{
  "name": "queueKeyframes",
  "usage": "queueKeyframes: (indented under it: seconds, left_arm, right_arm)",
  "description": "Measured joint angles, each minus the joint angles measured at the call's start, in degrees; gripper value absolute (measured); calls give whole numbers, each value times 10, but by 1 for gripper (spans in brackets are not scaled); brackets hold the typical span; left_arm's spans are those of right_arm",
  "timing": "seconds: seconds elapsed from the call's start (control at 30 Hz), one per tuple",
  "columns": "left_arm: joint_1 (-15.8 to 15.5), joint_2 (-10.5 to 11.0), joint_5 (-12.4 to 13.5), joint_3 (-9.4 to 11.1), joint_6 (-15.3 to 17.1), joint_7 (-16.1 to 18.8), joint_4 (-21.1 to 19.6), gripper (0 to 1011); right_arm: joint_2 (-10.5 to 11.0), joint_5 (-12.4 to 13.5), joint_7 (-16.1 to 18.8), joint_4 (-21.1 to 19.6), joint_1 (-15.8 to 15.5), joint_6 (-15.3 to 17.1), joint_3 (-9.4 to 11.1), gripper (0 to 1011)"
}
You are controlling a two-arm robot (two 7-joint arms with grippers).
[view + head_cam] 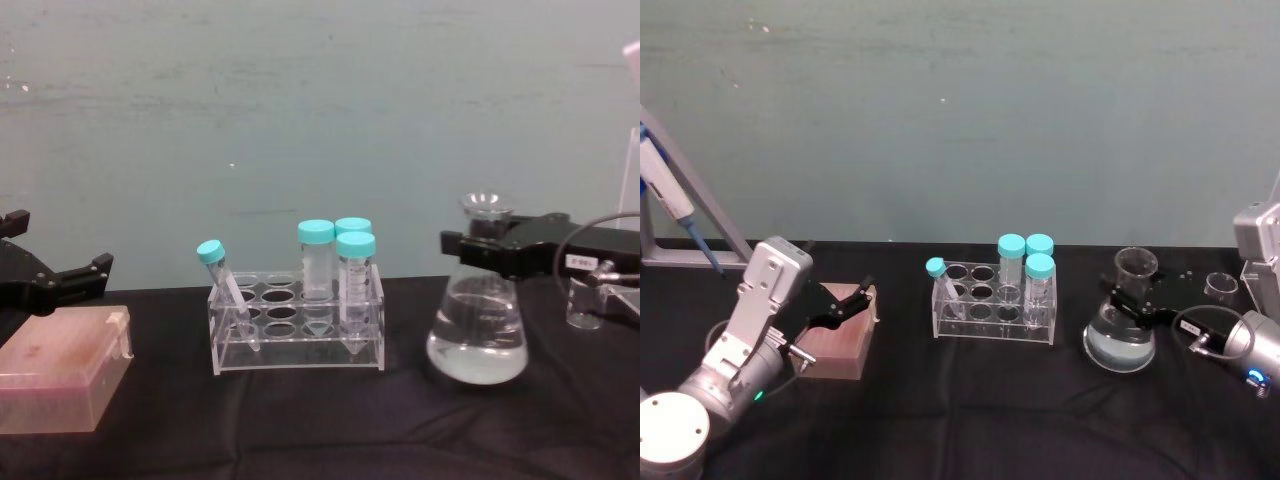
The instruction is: Place the experimental apparatus aside using one hand.
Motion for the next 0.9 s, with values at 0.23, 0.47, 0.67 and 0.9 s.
queueKeyframes:
  seconds: [0.23,0.47,0.67,0.9]
  left_arm:
    - [0,0,0,0,0,0,0,1000]
    - [0,0,0,0,0,0,0,1000]
    - [0,0,0,0,0,0,0,1000]
    - [0,0,0,0,0,0,0,1000]
  right_arm:
    - [5,-6,-24,-8,-12,9,20,453]
    - [10,-12,-43,-19,-24,21,40,453]
    - [12,-17,-53,-24,-31,28,51,453]
    - [13,-25,-67,-28,-37,33,64,453]
